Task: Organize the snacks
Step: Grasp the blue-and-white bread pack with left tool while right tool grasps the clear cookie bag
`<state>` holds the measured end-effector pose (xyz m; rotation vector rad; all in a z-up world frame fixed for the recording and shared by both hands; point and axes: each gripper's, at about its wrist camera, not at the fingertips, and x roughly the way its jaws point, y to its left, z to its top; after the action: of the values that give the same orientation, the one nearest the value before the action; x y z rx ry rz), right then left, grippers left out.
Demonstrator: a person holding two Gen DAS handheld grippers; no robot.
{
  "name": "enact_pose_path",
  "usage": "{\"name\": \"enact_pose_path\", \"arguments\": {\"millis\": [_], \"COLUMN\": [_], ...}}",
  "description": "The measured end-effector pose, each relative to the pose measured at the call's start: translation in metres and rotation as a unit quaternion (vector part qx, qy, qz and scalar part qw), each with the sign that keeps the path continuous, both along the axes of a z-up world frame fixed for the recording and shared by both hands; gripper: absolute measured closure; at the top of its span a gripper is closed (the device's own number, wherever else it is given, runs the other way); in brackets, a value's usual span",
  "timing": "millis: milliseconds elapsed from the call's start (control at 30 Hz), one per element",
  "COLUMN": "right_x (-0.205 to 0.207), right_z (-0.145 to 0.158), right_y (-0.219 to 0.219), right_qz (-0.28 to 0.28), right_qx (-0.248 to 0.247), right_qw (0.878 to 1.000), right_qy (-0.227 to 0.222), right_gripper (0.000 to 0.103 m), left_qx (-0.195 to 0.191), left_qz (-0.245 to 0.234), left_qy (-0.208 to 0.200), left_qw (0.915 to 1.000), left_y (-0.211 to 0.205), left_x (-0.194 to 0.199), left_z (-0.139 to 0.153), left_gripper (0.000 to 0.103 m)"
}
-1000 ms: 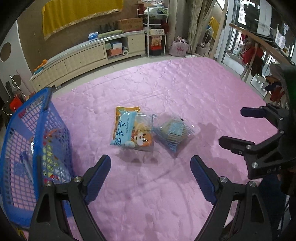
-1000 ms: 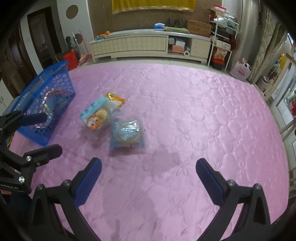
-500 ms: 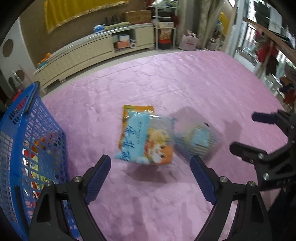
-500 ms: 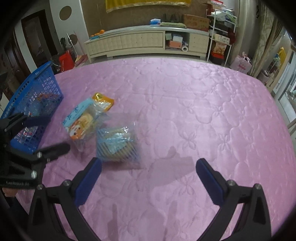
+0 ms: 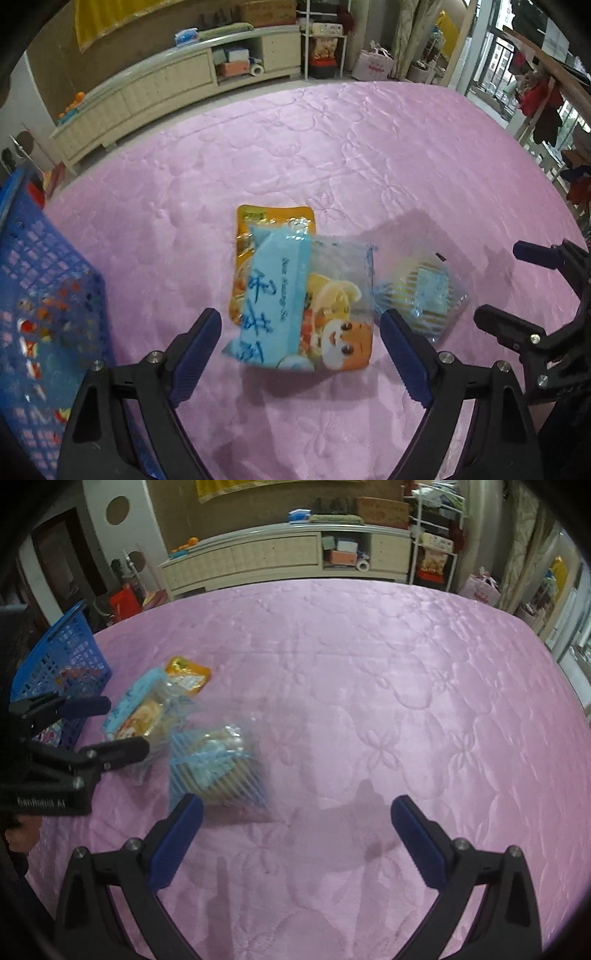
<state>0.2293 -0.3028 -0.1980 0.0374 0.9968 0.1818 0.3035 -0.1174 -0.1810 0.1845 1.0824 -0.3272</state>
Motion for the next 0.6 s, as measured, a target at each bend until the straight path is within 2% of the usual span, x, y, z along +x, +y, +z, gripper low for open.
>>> {"name": "enact_pose_path", "arguments": {"millis": [200, 233, 267, 433, 600], "right_x": [-0.009, -0.011, -0.014, -0.021, -0.024], "right_z": [0.005, 0.007, 0.008, 0.011, 0.007], "right_y": [-0.010, -0.011, -0.012, -0.017, -0.024], "right_qz": [-0.011, -0.013, -0.013, -0.017, -0.033], "right_qx": [-0.007, -0.008, -0.007, -0.015, -0.010], "right_qw": [1.000, 1.000, 1.000, 0.999, 0.999], "right_qy": [-0.008, -0.010, -0.012, -0.022, 0.005], "right_gripper": [0.000, 0.000, 0.000, 0.000, 0.000], "left_qx": [0.013, 0.010, 0.009, 0.009, 0.013], "left_qz": [-0.013, -0.014, -0.014, -0.012, 0.010], "left_qy": [0.005, 0.004, 0.009, -0.002, -0.043], "left_qw": [0.9998, 0.9998, 0.9998, 0.9999, 0.9990], "left_y": [-0.010, -0.011, -0.011, -0.008, -0.002], "left_x": [0.014, 0.014, 0.016, 0.003, -0.033], "left_z": [-0.009, -0.009, -0.011, -0.008, 0.005], "left_gripper": [0.018, 0.033, 0.038, 0.039, 0.039]}}
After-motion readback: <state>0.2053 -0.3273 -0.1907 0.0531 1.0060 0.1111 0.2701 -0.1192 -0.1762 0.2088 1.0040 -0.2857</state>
